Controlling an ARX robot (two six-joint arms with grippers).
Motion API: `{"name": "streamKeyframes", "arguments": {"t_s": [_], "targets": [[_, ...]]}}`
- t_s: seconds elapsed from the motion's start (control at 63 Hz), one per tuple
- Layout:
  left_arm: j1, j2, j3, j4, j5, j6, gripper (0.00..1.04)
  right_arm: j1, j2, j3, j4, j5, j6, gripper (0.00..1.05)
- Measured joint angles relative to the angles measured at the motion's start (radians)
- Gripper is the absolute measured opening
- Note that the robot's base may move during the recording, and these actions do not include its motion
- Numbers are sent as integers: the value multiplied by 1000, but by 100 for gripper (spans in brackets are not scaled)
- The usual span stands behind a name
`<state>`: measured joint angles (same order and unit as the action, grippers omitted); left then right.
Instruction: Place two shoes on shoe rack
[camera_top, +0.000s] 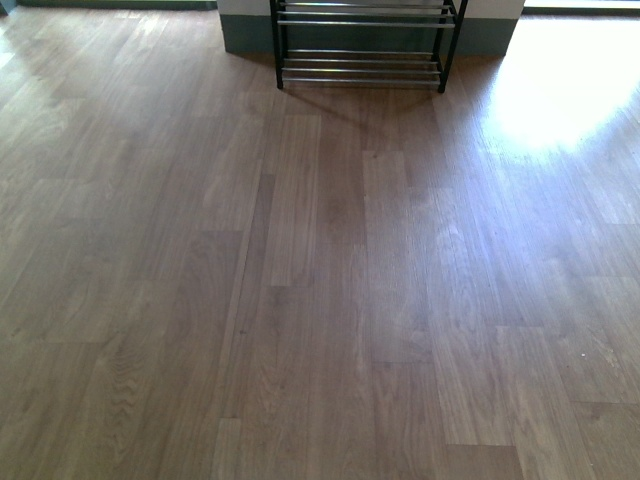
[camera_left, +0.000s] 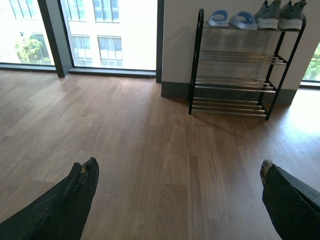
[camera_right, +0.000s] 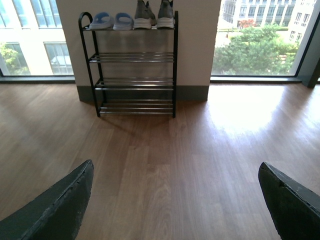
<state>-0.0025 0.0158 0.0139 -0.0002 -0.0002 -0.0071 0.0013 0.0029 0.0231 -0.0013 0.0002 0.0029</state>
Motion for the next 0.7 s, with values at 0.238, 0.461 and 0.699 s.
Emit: {"name": "streamKeyframes", "arguments": {"t_s": [0.238, 0.461, 0.699], "targets": [[0, 0, 0, 0, 0, 0, 95, 0, 0, 0, 0, 0, 0, 96], [0, 0, 0, 0, 0, 0, 95, 0, 0, 0, 0, 0, 0, 96], [0, 0, 0, 0, 0, 0, 95, 0, 0, 0, 0, 0, 0, 96]]}}
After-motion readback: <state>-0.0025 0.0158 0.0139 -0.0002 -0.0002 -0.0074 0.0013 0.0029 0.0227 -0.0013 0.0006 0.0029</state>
